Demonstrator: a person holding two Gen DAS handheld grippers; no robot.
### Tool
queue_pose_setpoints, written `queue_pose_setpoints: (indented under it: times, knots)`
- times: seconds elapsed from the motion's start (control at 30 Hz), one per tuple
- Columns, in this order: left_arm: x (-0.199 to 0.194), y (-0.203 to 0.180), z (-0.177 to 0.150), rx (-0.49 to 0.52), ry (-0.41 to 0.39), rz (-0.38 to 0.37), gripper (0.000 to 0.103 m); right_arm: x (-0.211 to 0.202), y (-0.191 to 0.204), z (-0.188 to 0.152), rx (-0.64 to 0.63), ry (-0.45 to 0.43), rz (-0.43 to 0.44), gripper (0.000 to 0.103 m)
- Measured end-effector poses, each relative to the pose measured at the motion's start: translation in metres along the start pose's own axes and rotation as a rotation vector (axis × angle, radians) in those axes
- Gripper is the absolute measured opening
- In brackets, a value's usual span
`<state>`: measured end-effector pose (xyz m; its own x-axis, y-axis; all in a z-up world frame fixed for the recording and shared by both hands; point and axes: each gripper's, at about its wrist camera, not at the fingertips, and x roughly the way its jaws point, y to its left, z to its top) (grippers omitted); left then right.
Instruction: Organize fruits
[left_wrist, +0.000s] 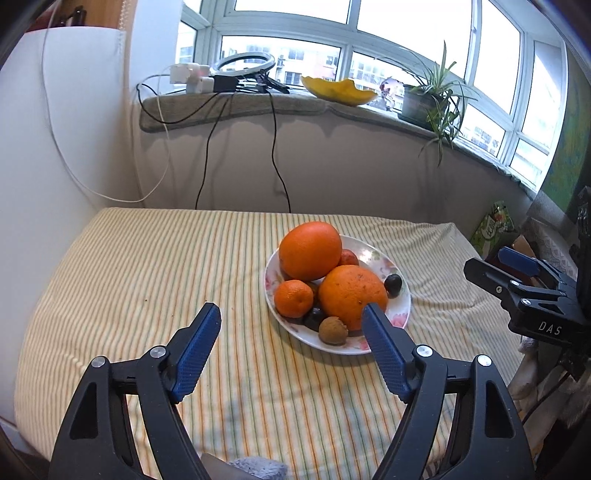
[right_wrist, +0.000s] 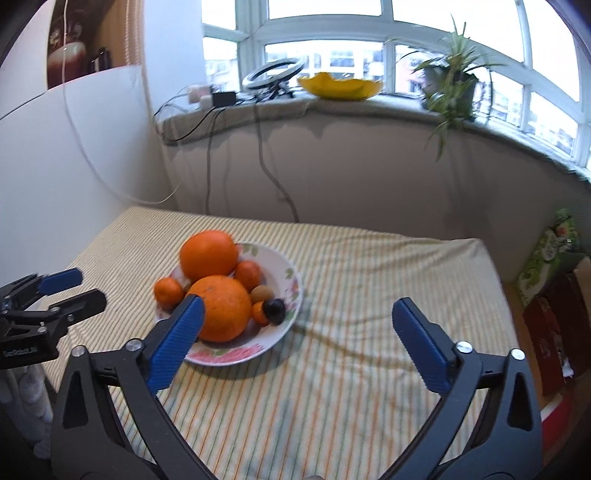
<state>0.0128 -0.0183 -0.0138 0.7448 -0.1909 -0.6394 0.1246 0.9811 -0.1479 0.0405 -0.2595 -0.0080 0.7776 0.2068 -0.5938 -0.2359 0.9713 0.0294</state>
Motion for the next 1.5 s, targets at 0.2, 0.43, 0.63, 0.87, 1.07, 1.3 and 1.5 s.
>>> queue_pose_setpoints:
  times: [0.2, 0.43, 0.63, 0.87, 1.07, 1.3, 1.5]
  knots:
    - [-0.006, 0.001, 0.001, -0.006, -0.011, 0.004, 0.079, -0.004, 0.004, 0.001, -0.008, -0.003, -0.001, 0.103]
    - [-0.008, 0.002, 0.000, -0.009, -0.013, 0.010, 0.079, -0.003, 0.013, -0.002, -0.029, 0.006, 0.011, 0.103]
    - [-0.010, 0.002, -0.001, -0.010, -0.021, 0.021, 0.079, -0.003, 0.015, -0.002, -0.034, 0.009, 0.020, 0.103]
    - [-0.012, 0.001, -0.001, -0.006, -0.029, 0.029, 0.079, -0.004, 0.016, -0.001, -0.038, 0.004, 0.025, 0.103]
    - [-0.014, 0.001, 0.000, -0.005, -0.035, 0.031, 0.079, -0.004, 0.017, -0.001, -0.038, 0.003, 0.025, 0.103]
    - [-0.014, 0.001, 0.000, -0.005, -0.033, 0.035, 0.079, -0.004, 0.020, -0.002, -0.040, 0.014, 0.030, 0.103]
    - [-0.014, 0.002, -0.001, 0.009, -0.054, 0.039, 0.079, -0.001, 0.020, -0.002, -0.041, 0.022, 0.033, 0.103]
